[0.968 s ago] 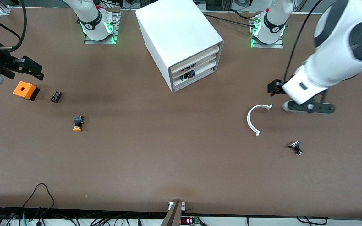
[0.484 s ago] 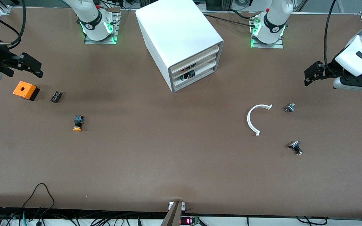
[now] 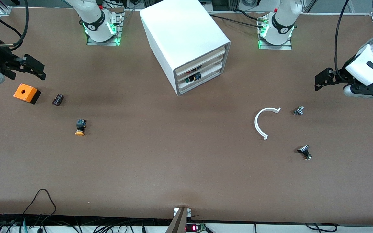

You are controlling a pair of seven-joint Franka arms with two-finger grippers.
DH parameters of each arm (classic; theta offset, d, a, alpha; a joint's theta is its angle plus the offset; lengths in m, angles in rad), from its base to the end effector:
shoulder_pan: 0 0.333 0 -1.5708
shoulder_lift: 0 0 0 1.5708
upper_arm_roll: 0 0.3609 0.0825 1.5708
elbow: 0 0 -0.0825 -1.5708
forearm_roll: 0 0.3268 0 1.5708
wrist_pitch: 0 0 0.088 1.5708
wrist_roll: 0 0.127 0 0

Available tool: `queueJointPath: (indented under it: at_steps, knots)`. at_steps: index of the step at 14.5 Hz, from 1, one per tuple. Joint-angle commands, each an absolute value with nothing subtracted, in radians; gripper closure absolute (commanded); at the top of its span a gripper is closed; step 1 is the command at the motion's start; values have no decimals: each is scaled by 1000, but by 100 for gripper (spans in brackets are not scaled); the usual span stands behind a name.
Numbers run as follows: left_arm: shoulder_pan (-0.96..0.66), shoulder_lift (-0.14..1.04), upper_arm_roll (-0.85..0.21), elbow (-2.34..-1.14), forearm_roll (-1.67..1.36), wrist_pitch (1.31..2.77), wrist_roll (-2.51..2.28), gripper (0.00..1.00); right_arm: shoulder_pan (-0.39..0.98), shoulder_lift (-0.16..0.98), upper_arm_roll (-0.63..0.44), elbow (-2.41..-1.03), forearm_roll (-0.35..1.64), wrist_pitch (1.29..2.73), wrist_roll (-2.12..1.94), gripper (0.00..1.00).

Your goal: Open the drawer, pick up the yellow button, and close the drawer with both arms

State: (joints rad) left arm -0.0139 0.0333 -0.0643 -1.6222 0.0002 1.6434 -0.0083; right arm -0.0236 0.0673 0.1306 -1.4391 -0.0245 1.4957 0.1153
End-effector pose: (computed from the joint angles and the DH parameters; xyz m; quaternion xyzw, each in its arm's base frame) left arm 0.5120 -0.0395 0.6175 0.9994 -0.0349 -0.0061 0.0007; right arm 0.5116 0.0486 0.6633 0.9999 -0.0051 -0.0042 0.0084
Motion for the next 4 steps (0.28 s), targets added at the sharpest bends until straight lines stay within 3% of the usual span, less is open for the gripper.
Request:
queueJointPath:
  at_steps: [1, 4]
  knots:
    - [-12, 44, -63, -1589, 2, 1618, 3, 0, -48, 54, 143, -1453, -23, 1499, 104, 1]
    - [-12, 43, -72, -1589, 3, 1600, 2, 0, -46, 52, 144, -1453, -5, 1493, 121, 1]
